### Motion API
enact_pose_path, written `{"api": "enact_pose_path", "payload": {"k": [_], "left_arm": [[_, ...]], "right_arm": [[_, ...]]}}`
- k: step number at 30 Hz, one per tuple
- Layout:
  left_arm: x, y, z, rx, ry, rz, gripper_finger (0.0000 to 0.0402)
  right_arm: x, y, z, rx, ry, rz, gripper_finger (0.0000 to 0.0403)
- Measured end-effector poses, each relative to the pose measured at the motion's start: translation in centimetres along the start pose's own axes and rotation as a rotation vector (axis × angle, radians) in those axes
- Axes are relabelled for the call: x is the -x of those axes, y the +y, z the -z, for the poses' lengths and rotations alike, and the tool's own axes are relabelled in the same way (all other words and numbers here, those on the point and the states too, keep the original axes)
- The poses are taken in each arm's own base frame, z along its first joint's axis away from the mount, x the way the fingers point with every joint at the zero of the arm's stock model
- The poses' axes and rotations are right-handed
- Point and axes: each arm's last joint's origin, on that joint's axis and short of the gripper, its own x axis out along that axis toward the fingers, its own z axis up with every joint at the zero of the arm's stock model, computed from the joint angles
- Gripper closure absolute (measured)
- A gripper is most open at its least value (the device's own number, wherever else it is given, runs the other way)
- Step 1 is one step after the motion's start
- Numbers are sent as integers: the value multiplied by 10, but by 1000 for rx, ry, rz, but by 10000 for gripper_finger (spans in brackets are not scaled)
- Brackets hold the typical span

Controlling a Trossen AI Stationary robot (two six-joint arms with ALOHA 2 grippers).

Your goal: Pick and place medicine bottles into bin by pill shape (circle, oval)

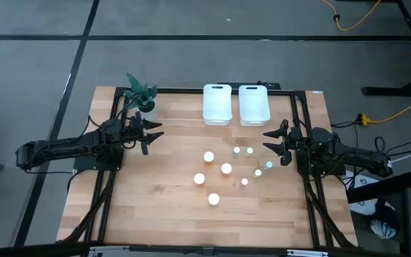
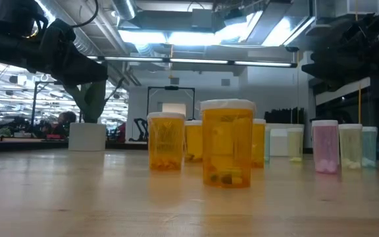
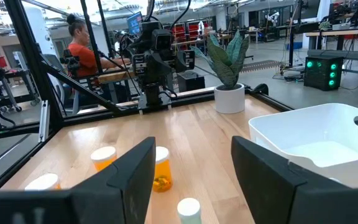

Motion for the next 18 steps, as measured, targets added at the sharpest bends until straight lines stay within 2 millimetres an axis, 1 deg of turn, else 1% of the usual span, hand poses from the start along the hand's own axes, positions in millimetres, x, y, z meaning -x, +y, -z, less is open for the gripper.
{"api": "enact_pose_path", "payload": {"k": [7,18], "left_arm": [[0,0,0,0,0,0,220],[0,0,0,0,0,0,220]], "right_arm": [[0,0,0,-10,0,0,191],[0,0,0,-177,0,0,191]]}}
